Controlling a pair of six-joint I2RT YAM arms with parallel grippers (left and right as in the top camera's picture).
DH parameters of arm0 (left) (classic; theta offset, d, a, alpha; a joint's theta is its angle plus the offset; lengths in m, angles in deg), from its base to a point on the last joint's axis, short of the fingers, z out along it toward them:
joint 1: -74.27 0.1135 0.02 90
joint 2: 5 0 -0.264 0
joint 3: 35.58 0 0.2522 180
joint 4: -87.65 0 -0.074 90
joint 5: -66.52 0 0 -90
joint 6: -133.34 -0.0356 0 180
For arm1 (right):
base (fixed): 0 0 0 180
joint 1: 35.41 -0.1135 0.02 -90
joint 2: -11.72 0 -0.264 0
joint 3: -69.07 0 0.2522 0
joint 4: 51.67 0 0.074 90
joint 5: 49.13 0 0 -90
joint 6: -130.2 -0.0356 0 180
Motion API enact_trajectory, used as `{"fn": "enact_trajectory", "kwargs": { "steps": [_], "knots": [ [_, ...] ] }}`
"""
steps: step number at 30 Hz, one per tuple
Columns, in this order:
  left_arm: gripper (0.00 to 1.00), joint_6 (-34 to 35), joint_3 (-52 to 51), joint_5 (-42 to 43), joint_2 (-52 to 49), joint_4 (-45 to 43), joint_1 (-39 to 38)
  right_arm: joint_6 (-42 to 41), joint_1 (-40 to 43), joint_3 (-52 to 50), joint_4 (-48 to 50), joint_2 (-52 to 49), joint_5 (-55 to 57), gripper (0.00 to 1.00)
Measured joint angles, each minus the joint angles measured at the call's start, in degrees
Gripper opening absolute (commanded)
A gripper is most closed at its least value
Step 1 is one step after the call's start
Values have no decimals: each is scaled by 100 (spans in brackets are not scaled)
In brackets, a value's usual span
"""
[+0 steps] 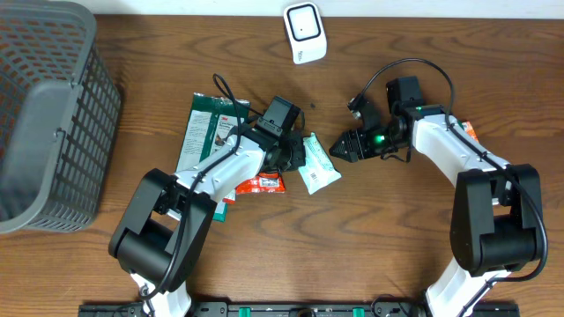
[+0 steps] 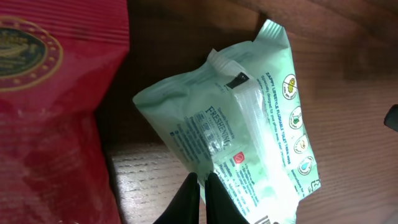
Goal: Scan the item barcode
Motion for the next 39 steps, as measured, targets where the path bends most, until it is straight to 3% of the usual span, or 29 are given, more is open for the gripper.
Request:
{"fn": "enact_trajectory", "kwargs": {
  "steps": [16, 32, 39],
  "knots": [
    [7, 83, 0, 101, -190, -39, -9, 2, 0, -33, 39, 0, -52, 60],
    [7, 85, 0, -387, -181, 24, -295, 15, -4, -407, 522, -2, -455, 62],
    [7, 85, 15, -496, 389, 17, -295, 15, -4, -407, 605, -2, -494, 64]
  ]
}}
